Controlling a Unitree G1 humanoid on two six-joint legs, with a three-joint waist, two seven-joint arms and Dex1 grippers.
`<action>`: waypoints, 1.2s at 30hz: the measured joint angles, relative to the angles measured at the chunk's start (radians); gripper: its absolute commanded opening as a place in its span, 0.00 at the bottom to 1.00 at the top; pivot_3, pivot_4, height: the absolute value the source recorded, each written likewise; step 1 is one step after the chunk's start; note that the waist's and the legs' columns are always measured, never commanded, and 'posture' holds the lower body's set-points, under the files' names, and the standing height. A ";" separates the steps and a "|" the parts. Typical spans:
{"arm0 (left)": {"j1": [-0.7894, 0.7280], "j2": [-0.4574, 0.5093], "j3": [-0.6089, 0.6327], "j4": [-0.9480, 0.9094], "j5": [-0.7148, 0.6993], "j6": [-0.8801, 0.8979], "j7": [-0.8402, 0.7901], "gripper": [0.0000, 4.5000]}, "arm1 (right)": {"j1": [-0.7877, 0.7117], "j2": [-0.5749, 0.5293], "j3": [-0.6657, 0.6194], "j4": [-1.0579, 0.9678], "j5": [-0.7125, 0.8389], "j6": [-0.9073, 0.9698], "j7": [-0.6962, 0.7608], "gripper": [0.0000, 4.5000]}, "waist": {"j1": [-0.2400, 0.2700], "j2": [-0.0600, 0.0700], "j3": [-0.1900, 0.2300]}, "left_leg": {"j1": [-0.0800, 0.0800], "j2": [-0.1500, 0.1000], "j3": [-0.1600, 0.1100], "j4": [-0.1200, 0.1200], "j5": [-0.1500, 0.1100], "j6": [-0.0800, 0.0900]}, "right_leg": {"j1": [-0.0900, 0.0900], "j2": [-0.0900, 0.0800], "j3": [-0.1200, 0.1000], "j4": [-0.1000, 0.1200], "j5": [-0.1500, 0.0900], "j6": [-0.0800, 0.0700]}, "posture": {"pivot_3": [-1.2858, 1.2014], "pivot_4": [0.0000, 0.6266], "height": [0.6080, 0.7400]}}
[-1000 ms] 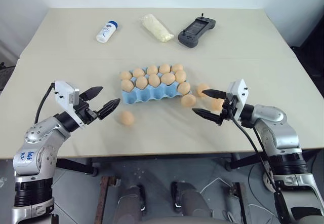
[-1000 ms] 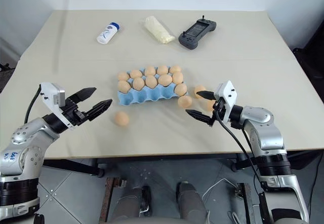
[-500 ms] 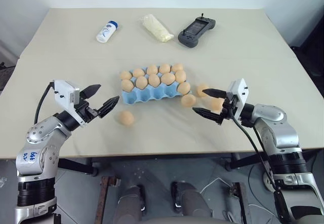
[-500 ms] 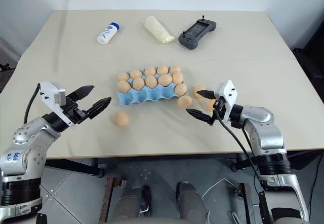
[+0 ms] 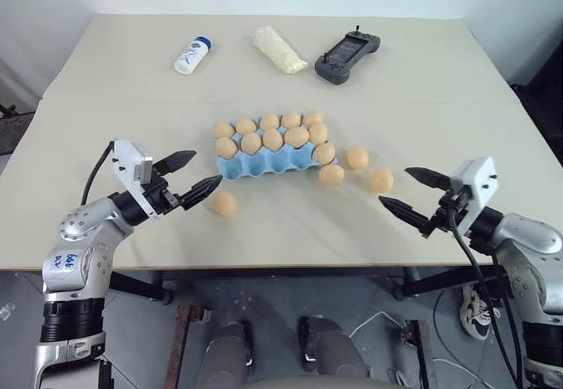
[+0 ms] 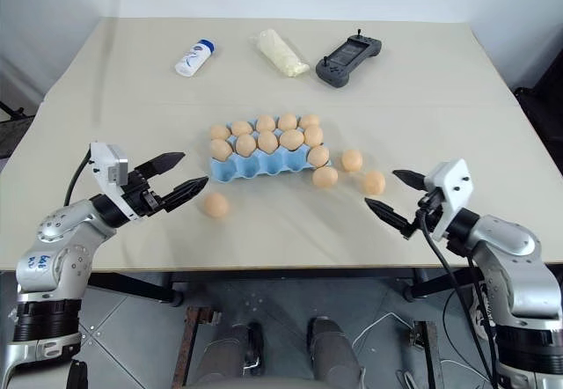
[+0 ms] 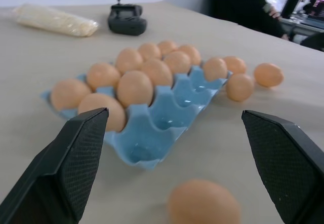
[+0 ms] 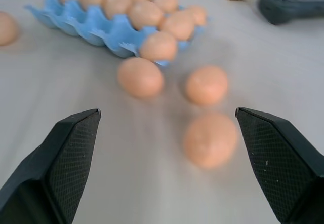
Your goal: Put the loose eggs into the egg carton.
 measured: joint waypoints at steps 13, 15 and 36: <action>0.013 0.010 -0.069 0.032 0.046 -0.087 -0.133 1.00 | -0.189 0.172 0.048 0.168 -0.050 0.000 -0.225 0.99 | -0.004 0.000 0.000 | -0.001 0.000 0.000 0.000 0.001 0.001 | -0.001 0.000 0.000 0.000 0.000 0.000 | 0.52 0.24 1.00; 0.015 0.010 -0.069 0.030 0.048 -0.087 -0.130 1.00 | -0.216 0.193 0.067 0.217 -0.066 -0.008 -0.231 0.99 | -0.004 0.000 0.000 | -0.001 0.000 0.000 0.000 0.002 0.003 | -0.001 0.000 0.000 0.000 0.000 0.000 | 0.52 0.24 1.00; 0.053 0.009 -0.062 -0.028 0.049 -0.087 -0.054 1.00 | -0.279 0.207 0.167 0.395 -0.190 -0.091 -0.242 0.39 | -0.015 0.000 0.000 | -0.001 0.000 0.001 0.000 0.002 0.004 | -0.001 0.000 0.000 0.001 0.000 0.000 | 0.52 0.24 1.00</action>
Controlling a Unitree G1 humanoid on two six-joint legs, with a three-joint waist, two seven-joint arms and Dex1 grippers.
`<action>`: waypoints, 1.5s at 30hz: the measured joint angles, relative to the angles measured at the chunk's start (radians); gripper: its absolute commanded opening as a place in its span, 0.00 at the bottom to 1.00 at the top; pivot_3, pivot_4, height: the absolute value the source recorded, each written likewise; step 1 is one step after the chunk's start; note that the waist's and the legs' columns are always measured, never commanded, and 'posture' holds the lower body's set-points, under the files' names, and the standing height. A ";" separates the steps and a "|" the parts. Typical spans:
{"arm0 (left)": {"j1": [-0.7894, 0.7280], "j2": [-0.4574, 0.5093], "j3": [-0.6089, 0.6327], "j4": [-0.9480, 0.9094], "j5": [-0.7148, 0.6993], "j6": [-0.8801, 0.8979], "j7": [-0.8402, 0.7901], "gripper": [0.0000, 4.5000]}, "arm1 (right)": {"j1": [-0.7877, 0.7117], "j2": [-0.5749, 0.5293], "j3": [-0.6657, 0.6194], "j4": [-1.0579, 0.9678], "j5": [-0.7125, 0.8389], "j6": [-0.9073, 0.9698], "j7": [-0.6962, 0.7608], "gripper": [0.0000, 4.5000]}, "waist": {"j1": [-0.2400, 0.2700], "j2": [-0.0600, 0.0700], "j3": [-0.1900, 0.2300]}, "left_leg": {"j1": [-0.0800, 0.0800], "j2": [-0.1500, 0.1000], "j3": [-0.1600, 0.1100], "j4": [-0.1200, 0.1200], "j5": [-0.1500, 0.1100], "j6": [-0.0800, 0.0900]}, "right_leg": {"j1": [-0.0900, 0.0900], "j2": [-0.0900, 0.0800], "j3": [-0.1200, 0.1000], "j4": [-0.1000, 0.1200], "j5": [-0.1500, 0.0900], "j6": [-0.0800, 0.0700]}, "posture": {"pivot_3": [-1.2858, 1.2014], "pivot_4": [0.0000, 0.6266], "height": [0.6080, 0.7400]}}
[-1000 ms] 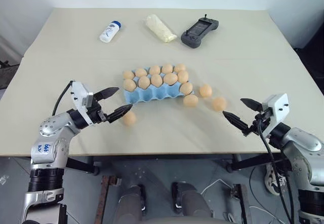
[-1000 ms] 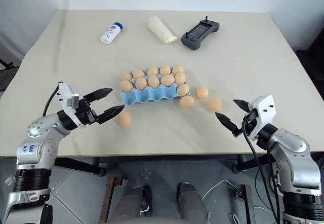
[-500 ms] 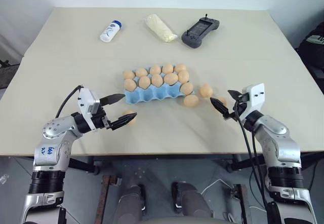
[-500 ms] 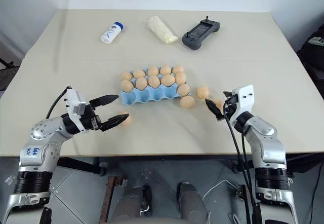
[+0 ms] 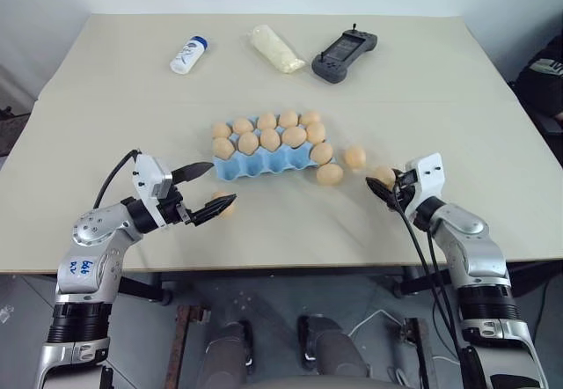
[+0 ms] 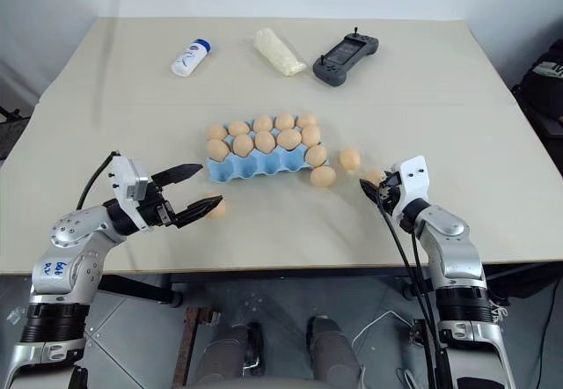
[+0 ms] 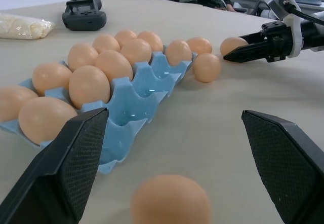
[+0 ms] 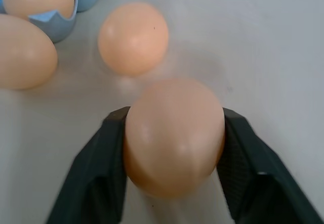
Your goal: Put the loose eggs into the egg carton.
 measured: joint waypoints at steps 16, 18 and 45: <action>0.003 -0.002 0.006 -0.008 -0.001 -0.001 0.003 1.00 | -0.232 0.023 0.084 -0.217 0.076 0.226 0.020 0.38 | -0.013 0.000 0.000 | 0.000 0.000 0.000 0.000 0.001 -0.001 | -0.001 0.000 0.000 0.001 0.000 0.000 | 0.52 0.24 1.00; 0.002 -0.003 0.008 -0.011 -0.001 -0.001 0.006 1.00 | -0.288 0.069 0.133 -0.177 0.064 0.235 0.020 0.38 | -0.011 0.000 0.000 | 0.000 0.000 -0.001 -0.001 0.001 -0.001 | -0.001 0.000 0.000 0.001 0.000 -0.001 | 0.52 0.24 1.00; 0.025 -0.007 0.018 -0.023 0.001 -0.019 0.033 1.00 | -0.439 0.228 0.285 0.218 -0.129 0.018 0.062 0.99 | -0.014 0.000 0.000 | -0.002 0.000 0.000 -0.001 -0.001 -0.003 | -0.002 0.000 -0.002 0.000 0.000 0.000 | 0.52 0.24 1.00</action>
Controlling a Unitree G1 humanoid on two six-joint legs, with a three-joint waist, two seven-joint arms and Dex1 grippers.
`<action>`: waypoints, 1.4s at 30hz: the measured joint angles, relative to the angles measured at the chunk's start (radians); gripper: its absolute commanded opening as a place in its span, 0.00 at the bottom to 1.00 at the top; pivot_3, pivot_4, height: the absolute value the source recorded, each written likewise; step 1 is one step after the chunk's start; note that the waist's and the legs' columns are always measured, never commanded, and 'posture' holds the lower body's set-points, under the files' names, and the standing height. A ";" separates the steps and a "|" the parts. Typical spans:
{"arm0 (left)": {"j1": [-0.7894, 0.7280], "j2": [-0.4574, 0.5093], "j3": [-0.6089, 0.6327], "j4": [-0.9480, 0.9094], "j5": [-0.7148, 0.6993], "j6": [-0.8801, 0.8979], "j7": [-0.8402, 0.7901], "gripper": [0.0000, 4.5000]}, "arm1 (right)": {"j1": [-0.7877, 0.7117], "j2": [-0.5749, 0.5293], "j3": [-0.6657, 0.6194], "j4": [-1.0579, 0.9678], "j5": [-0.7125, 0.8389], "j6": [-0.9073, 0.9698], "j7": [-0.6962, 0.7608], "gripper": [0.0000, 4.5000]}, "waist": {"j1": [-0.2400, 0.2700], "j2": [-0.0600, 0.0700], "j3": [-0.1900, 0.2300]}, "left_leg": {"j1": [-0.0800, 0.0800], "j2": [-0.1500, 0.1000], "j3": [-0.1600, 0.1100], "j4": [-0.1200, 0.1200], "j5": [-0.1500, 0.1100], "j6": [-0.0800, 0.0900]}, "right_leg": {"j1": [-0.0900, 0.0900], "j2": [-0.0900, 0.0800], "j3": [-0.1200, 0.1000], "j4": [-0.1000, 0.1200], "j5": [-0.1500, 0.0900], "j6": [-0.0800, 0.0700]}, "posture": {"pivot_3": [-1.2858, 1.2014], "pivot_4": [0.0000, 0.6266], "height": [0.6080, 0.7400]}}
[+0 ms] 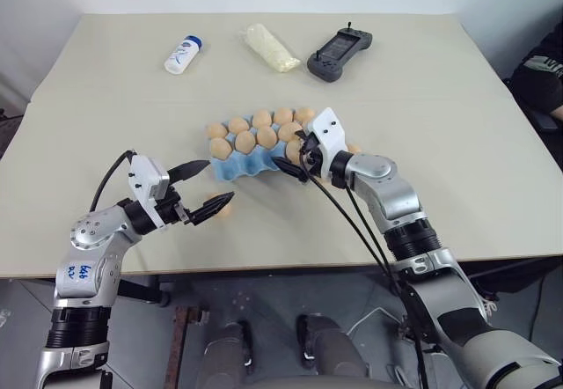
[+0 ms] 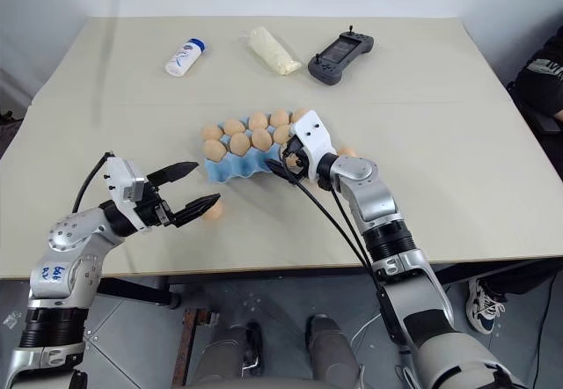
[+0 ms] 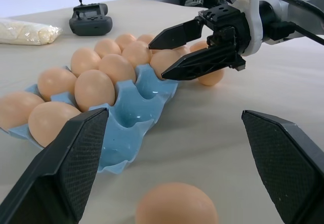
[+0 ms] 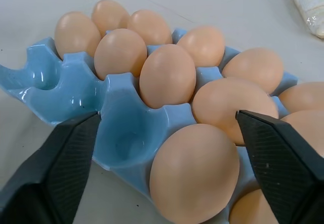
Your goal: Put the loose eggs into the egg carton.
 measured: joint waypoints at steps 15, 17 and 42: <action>0.094 -0.001 0.002 -0.034 -0.002 -0.031 -0.057 1.00 | 0.301 -0.296 -0.161 -0.488 0.225 0.202 0.211 0.99 | 0.006 0.000 0.000 | 0.000 0.000 0.000 -0.005 -0.002 -0.001 | 0.001 0.000 0.000 -0.007 0.000 0.000 | 0.52 0.24 1.00; 0.106 -0.001 -0.002 -0.035 -0.003 -0.036 -0.076 1.00 | 0.368 -0.350 -0.187 -0.518 0.237 0.206 0.230 0.99 | 0.006 0.000 0.000 | 0.001 0.000 -0.001 -0.006 -0.002 -0.001 | 0.001 0.000 0.000 -0.008 0.000 0.000 | 0.52 0.24 1.00; 0.080 0.007 -0.004 -0.023 0.006 -0.045 -0.104 1.00 | 0.364 -0.231 -0.126 -0.380 0.160 0.118 0.112 0.99 | 0.006 0.000 0.000 | 0.001 0.000 0.000 -0.006 0.002 0.003 | 0.001 0.000 0.000 -0.006 0.000 0.000 | 0.52 0.24 1.00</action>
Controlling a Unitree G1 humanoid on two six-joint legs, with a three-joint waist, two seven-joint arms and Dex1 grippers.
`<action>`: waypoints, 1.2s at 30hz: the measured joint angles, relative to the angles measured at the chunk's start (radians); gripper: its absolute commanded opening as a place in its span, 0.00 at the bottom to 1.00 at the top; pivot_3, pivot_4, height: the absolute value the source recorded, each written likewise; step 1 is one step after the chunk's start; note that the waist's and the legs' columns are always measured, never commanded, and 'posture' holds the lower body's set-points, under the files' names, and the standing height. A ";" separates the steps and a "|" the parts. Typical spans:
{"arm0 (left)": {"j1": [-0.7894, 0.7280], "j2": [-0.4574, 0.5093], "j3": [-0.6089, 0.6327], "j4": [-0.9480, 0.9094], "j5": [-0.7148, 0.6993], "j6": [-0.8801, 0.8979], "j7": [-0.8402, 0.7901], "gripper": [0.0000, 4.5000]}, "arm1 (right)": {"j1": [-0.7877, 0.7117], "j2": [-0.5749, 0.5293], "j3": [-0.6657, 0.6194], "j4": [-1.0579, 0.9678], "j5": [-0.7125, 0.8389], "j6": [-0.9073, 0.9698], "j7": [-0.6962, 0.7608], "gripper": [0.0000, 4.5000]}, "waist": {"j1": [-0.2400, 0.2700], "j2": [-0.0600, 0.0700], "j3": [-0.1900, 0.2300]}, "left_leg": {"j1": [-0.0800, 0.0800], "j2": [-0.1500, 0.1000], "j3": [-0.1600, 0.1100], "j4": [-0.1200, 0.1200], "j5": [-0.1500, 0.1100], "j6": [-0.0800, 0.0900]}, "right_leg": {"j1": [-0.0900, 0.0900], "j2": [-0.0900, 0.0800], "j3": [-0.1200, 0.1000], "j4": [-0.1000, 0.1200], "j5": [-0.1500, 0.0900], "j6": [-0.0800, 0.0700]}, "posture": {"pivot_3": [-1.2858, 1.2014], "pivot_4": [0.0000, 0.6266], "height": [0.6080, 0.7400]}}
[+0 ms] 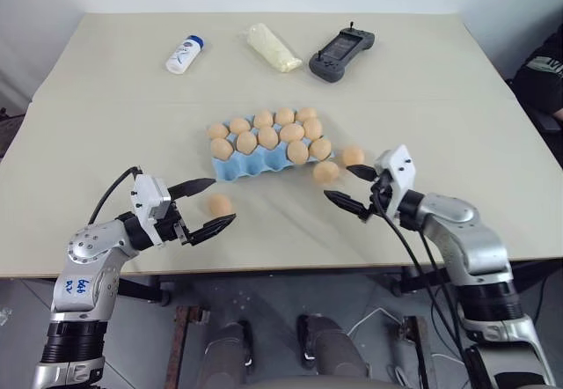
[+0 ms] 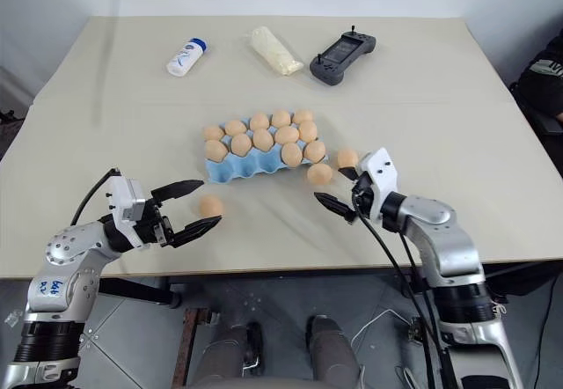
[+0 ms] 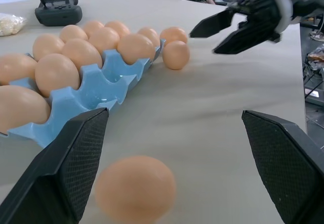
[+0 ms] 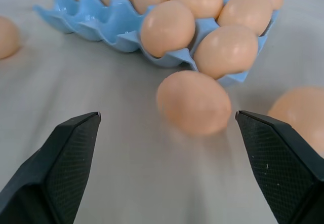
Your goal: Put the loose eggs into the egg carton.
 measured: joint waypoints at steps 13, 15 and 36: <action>0.019 0.000 0.008 -0.018 0.000 0.001 0.039 1.00 | -0.092 0.060 0.037 0.186 -0.077 -0.141 0.004 0.99 | -0.004 0.000 0.000 | 0.001 0.000 0.000 0.002 0.000 0.000 | 0.000 0.000 0.000 0.004 0.000 0.000 | 0.52 0.24 1.00; 0.019 0.000 0.008 -0.019 0.000 0.001 0.045 1.00 | -0.110 0.075 0.041 0.206 -0.082 -0.147 0.005 0.99 | -0.004 0.000 0.000 | 0.001 0.000 0.000 0.003 0.000 0.000 | 0.000 0.000 0.000 0.005 0.000 0.000 | 0.52 0.24 1.00; 0.020 -0.001 0.008 -0.025 0.000 0.001 0.073 1.00 | -0.131 0.103 0.083 0.163 -0.110 -0.098 0.018 0.45 | -0.003 0.000 0.000 | 0.000 0.000 0.000 0.004 -0.002 -0.003 | 0.000 0.000 0.000 0.006 0.000 0.000 | 0.52 0.24 1.00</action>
